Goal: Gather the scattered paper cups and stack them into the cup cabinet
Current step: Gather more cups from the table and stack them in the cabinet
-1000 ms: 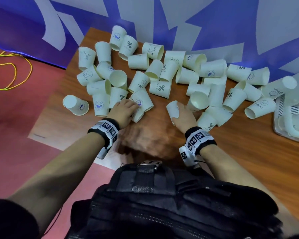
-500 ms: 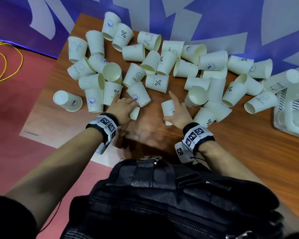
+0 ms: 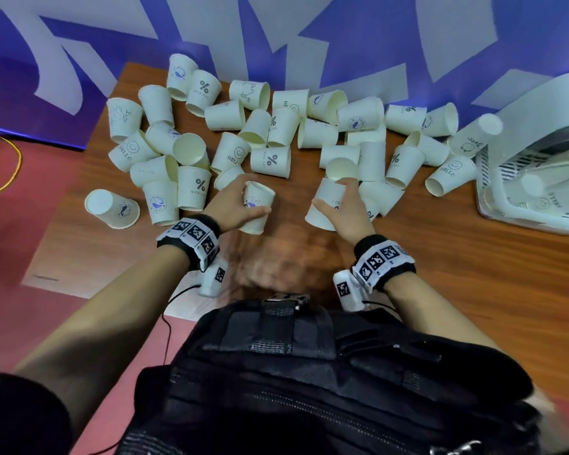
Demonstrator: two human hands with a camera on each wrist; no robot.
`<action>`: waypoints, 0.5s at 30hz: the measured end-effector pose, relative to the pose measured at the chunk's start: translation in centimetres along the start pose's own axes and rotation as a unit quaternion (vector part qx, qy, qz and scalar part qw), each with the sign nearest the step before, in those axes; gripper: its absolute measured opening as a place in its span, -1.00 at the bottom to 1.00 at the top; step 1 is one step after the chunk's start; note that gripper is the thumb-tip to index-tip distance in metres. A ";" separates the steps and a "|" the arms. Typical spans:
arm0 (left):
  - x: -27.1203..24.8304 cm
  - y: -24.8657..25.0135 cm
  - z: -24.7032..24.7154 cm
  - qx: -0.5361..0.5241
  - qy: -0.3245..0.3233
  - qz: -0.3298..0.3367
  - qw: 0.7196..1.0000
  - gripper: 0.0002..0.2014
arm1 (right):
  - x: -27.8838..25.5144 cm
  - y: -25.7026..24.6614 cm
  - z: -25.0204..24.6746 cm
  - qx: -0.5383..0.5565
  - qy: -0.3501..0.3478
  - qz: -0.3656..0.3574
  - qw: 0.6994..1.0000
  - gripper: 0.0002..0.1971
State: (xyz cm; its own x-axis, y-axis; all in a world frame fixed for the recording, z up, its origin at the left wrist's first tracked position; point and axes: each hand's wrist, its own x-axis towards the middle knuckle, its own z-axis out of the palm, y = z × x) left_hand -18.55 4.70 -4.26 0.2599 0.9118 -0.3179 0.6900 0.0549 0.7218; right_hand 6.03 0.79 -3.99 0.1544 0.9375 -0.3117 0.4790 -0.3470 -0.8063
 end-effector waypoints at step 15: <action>2.1 12.5 7.2 -0.015 -0.073 0.119 0.990 -0.38 | -5.9 5.2 -11.5 0.066 0.171 0.058 0.981 -0.37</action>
State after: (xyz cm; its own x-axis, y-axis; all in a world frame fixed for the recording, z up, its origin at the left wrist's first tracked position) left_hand -4.50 4.34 -0.28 0.5097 0.8316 -0.2208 0.5782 -0.1409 0.8037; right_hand 17.50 -6.20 -0.57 0.4921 0.8379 -0.2362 0.3294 -0.4304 -0.8404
